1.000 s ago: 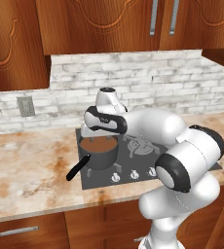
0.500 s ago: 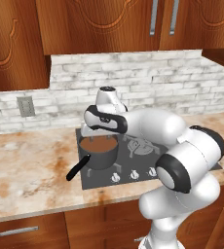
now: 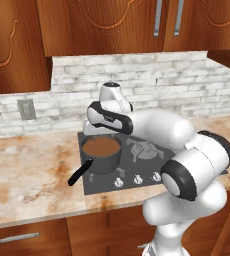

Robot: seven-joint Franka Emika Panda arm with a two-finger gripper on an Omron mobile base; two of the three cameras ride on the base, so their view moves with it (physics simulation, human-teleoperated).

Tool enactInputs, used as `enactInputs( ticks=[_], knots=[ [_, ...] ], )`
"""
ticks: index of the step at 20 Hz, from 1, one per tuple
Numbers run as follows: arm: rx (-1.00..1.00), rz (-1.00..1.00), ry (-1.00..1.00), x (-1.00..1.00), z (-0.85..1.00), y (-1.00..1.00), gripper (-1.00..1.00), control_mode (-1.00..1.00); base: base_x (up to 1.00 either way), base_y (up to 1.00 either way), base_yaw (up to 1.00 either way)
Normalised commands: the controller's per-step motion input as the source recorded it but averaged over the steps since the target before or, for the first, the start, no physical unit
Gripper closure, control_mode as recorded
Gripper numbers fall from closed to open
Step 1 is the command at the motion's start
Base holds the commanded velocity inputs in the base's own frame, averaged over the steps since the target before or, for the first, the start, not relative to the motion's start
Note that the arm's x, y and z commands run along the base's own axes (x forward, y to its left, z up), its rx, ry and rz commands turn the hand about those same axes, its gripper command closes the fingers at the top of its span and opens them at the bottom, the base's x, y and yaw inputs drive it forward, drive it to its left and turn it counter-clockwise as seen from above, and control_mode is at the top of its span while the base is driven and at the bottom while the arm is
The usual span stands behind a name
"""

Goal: Pick up the sugar cube(s) and place them in the saucepan with hot chocolate.

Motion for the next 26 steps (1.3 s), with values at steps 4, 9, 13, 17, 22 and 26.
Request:
enactInputs(
  ticks=[4, 9, 13, 17, 22, 26],
  knots=[
    [0.01, 0.00, -0.02, -0.11, 0.23, -0.06, -1.00, -1.00, 0.00, 0.00, 0.00],
    [0.02, 0.00, -0.15, -0.14, 0.12, -0.10, -1.00, -1.00, 0.00, 0.00, 0.00],
    [0.06, 0.00, -0.17, -0.25, 0.13, -0.03, -1.00, -1.00, 0.00, 0.00, 0.00],
    [0.06, 0.00, -0.19, -0.21, 0.07, -0.05, -1.00, -1.00, 0.00, 0.00, 0.00],
    [0.03, 0.00, -0.22, -0.24, 0.07, -0.01, -1.00, -1.00, 0.00, 0.00, 0.00],
    [0.05, 0.00, -0.29, -0.35, 0.06, -0.03, -1.00, -1.00, 0.00, 0.00, 0.00]
  ],
)
